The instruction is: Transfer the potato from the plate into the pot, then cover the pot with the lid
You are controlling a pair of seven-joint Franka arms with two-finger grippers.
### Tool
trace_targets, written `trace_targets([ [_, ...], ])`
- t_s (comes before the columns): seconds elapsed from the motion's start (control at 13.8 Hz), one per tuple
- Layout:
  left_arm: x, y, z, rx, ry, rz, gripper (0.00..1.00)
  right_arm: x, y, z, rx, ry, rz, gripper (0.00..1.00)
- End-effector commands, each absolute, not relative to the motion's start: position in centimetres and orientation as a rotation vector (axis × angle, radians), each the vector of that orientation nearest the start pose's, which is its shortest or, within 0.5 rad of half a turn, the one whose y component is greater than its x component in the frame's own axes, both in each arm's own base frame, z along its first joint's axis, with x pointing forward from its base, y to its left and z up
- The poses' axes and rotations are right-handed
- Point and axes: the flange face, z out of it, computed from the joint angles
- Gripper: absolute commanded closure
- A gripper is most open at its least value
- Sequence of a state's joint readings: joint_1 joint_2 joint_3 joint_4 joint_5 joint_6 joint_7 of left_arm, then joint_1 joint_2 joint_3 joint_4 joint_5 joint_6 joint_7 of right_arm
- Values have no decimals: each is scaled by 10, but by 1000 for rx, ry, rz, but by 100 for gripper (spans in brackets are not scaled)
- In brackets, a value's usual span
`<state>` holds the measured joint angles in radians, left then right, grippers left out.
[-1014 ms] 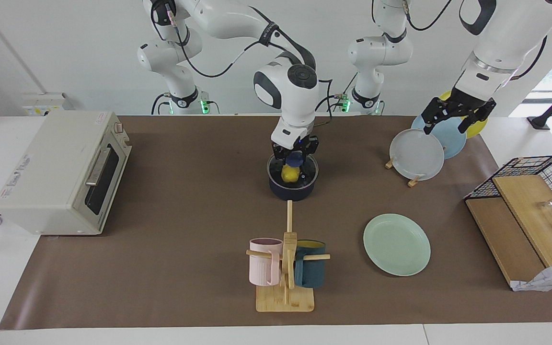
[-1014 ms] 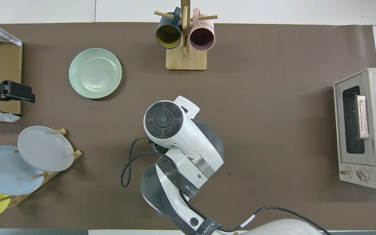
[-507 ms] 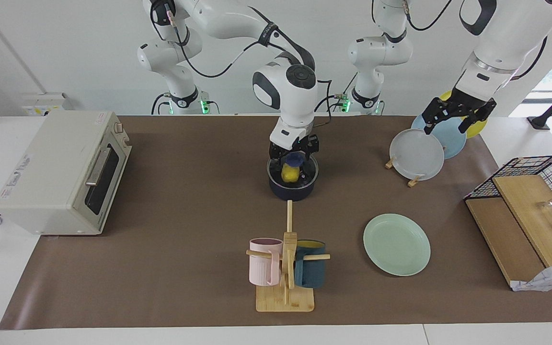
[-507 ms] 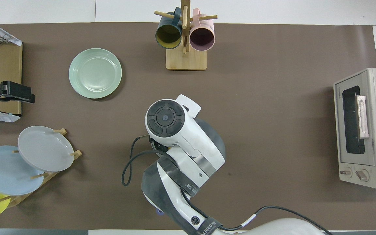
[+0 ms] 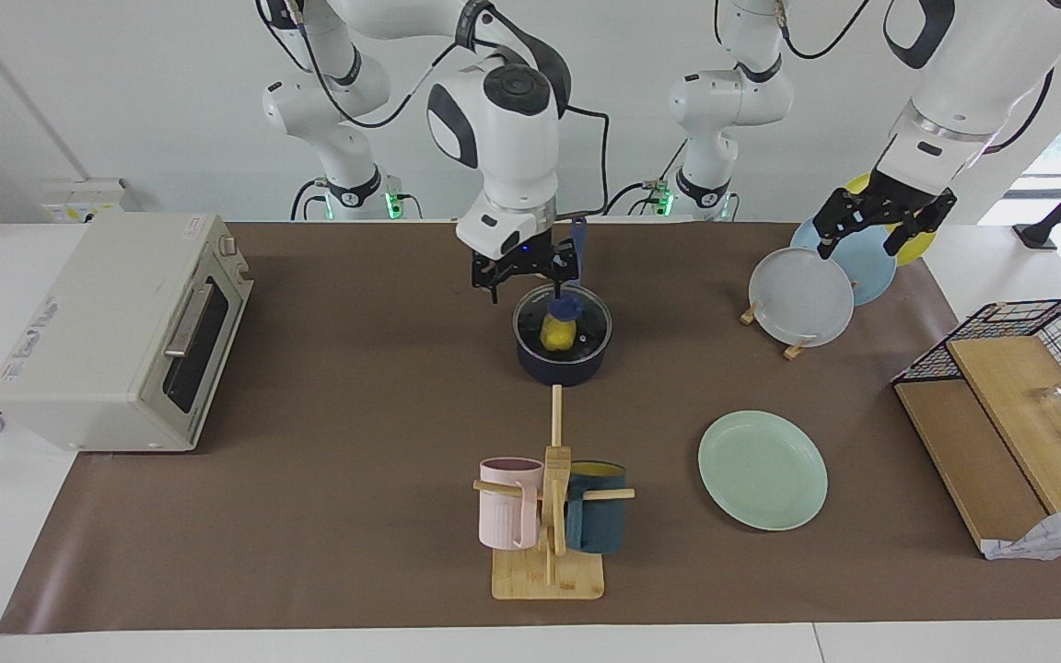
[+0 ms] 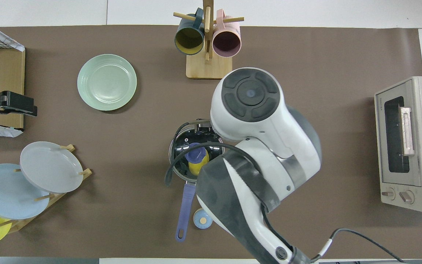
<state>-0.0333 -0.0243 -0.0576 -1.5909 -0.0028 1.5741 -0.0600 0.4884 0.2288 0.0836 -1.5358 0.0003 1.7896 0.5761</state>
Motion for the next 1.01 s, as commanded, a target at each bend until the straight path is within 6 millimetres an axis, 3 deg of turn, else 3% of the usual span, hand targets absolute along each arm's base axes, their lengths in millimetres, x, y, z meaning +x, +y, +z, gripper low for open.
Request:
trace_targets([
  [0.0, 539, -47, 630, -3127, 38, -14, 0, 539, 280, 575, -3128, 76, -29, 0],
  [0.22, 539, -46, 630, -3127, 36, -16, 0, 541, 176, 610, -3163, 10, 67, 0],
  [0.29, 539, -47, 630, -3127, 38, -14, 0, 542, 147, 613, -3167, -50, 108, 0],
  [0.36, 539, -47, 630, -3127, 38, -14, 0, 542, 130, 611, -3177, -86, 143, 0],
  [0.58, 539, -47, 630, -3127, 38, -14, 0, 529, 85, 617, -3210, 2, 101, 0],
  [0.72, 539, -47, 630, -3127, 38, -14, 0, 528, 72, 613, -3214, 37, 131, 0],
  [0.94, 539, -47, 630, -3127, 38, -14, 0, 545, 62, 606, -3222, -39, 67, 0],
])
